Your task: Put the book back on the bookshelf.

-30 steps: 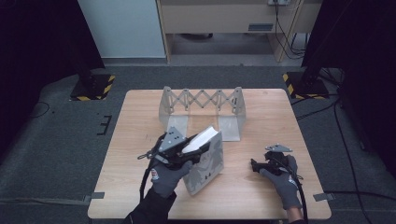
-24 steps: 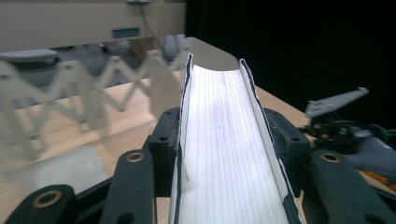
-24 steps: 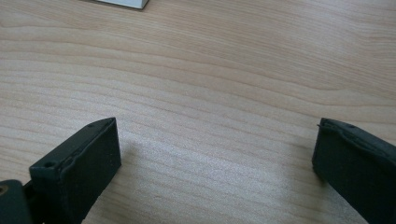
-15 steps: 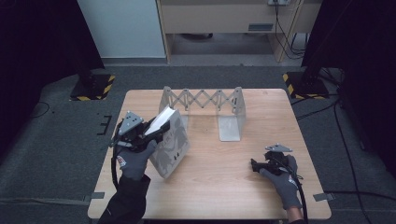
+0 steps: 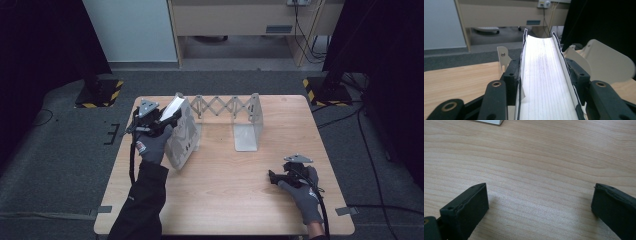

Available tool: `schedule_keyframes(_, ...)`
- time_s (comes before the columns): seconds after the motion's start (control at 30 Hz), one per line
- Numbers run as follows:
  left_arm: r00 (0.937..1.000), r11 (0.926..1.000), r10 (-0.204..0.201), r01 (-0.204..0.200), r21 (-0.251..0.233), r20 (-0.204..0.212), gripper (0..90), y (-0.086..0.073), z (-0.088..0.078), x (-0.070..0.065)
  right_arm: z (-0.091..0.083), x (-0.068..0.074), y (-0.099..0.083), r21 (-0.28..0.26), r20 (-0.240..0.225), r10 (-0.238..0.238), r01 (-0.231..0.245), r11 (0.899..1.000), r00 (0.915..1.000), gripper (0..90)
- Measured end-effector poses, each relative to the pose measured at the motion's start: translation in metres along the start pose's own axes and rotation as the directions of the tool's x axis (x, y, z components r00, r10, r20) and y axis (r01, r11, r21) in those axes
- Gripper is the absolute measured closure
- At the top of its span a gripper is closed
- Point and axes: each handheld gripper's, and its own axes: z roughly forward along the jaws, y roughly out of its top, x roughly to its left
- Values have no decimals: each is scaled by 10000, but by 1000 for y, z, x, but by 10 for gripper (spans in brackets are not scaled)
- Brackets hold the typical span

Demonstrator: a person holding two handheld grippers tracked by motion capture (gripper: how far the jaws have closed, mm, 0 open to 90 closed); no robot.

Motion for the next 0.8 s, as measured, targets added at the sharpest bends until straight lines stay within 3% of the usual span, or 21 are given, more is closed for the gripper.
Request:
schedule_keyframes(0.17, 9990, 9998, 205, -208, -71, -394, 523, 4, 23, -4, 0, 0, 0, 0, -20, 15, -15, 10000, 10000, 15)
schedule_keyframes(0.33, 9987, 10000, -42, 40, -35, -498, 523, 6, 43, -4, 0, 0, 0, -5, -22, 8, -8, 10000, 10000, 15)
schedule_keyframes(0.43, 9978, 9999, 90, -85, 88, -655, 524, 7, 55, -5, 0, 0, 0, -1, -12, 34, -34, 10000, 10000, 15)
schedule_keyframes(0.8, 9960, 9997, 191, -178, 159, -868, 522, 1, 78, -6, 0, 0, 0, -5, 5, -6, 6, 10000, 10000, 16)
